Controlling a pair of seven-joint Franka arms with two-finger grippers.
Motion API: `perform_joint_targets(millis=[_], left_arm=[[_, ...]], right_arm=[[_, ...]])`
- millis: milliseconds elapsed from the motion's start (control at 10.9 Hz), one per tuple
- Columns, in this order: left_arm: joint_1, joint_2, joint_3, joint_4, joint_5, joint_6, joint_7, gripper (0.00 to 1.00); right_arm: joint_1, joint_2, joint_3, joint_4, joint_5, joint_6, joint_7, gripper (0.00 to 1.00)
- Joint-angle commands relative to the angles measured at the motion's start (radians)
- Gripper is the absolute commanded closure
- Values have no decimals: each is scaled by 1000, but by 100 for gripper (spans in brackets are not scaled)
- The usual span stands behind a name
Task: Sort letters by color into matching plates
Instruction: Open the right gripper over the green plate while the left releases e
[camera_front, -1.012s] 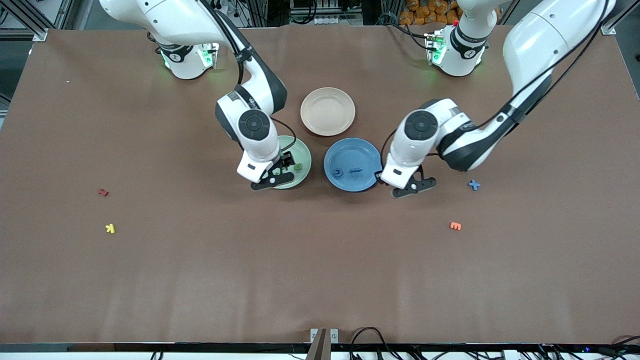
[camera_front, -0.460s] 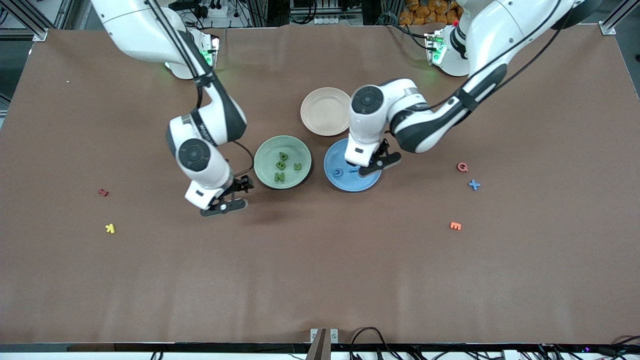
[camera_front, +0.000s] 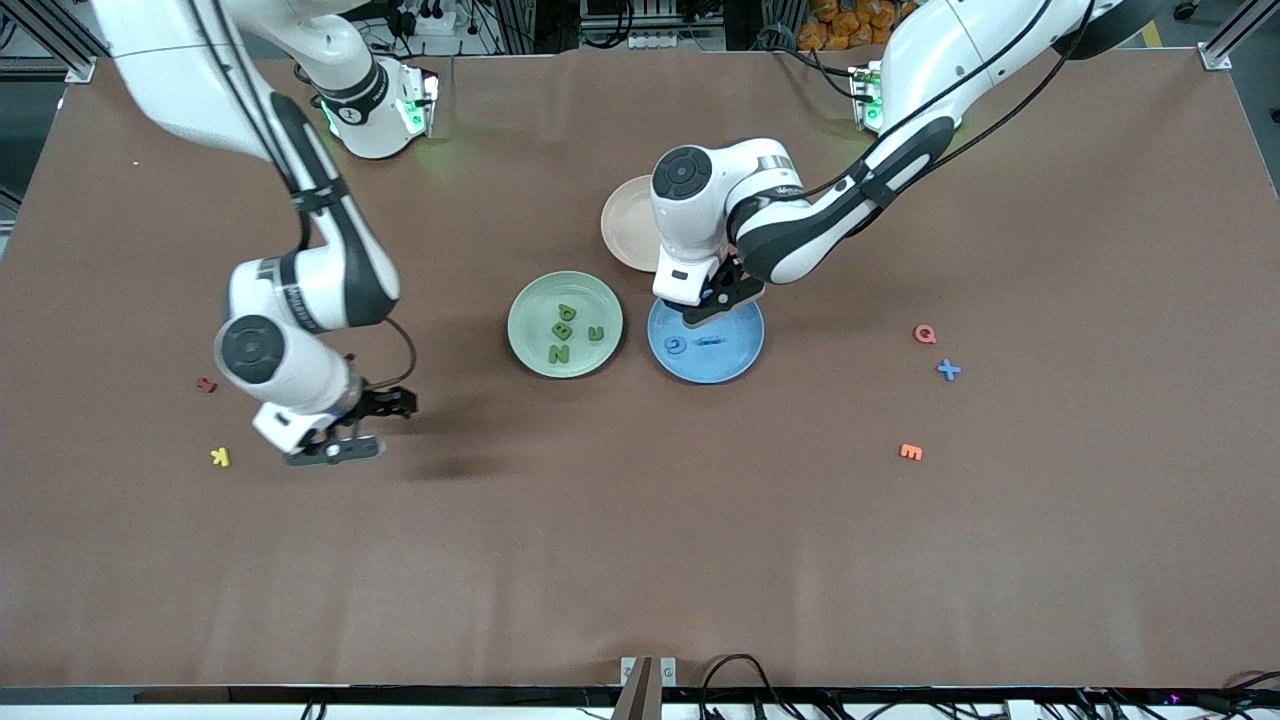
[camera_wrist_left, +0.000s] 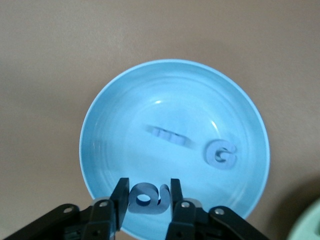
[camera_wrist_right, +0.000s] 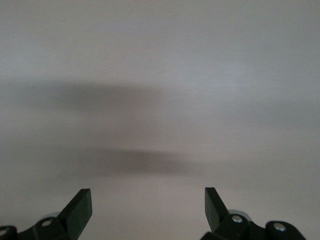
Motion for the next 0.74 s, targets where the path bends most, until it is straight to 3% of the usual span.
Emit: perform_joint_targets(millis=[0, 276, 644], left_arm=[[-115, 15, 122, 60, -21, -10, 5, 0], [-153, 30, 147, 112, -23, -8, 9, 0], [-119, 15, 147, 131, -23, -13, 10, 0]], right_arm=[[-148, -3, 22, 26, -9, -3, -79, 0], [-254, 0, 22, 31, -9, -2, -163, 0], [-285, -2, 21, 29, -9, -5, -191, 0]])
